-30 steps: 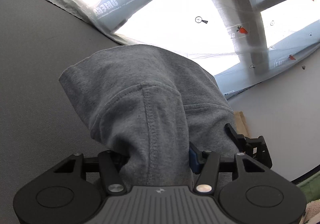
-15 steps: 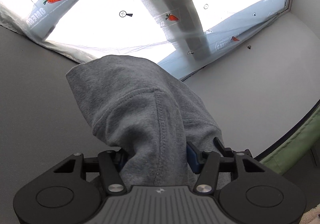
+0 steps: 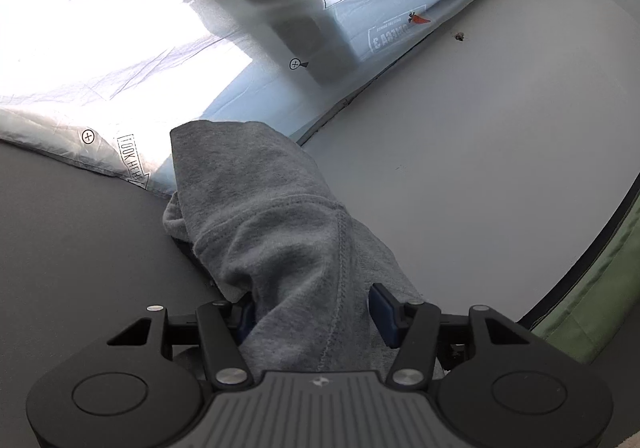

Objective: Fold clothes
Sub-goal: 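Grasp the folded hoodie with both tools and lift it off the table, then lower the folded hoodie onto the dark clothes stack and open both tools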

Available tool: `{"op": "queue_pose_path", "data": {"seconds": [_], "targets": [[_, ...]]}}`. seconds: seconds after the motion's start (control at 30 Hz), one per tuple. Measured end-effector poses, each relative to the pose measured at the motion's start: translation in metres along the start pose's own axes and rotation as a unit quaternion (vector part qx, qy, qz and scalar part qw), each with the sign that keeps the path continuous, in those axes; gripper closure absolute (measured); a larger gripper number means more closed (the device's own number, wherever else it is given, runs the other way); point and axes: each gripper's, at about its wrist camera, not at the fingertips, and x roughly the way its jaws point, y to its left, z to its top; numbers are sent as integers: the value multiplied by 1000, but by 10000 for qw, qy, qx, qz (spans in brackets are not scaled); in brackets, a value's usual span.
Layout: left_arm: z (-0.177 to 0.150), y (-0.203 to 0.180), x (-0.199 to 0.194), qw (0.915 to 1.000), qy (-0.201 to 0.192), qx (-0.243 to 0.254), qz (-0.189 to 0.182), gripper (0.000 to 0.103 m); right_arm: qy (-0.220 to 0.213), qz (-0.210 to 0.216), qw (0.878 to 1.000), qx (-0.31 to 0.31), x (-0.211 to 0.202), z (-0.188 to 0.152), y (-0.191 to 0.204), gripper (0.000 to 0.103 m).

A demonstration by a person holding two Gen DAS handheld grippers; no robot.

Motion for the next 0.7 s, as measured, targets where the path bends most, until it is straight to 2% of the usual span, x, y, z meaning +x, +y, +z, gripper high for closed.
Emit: {"op": "queue_pose_path", "data": {"seconds": [0.17,0.27,0.43,0.5,0.6,0.7], "targets": [[45,-46,93,9979,37,626,-127,47,-361,455,9983,-5,-29,73,4,50],[79,-65,149,9955,53,736,-597,47,-578,581,9966,-86,-33,112,9,50],[109,-103,261,9790,495,1685,-1035,47,-1209,704,9896,-336,-27,171,6,52],[113,-97,311,9765,717,1682,-1142,47,-1544,654,9852,-354,-23,198,-4,54],[122,-75,375,9805,988,1207,-1199,48,-1741,894,9804,-208,-13,236,-21,54],[134,-68,403,9797,846,1224,-1344,47,-1688,1210,9775,-362,2,262,-15,54]]}}
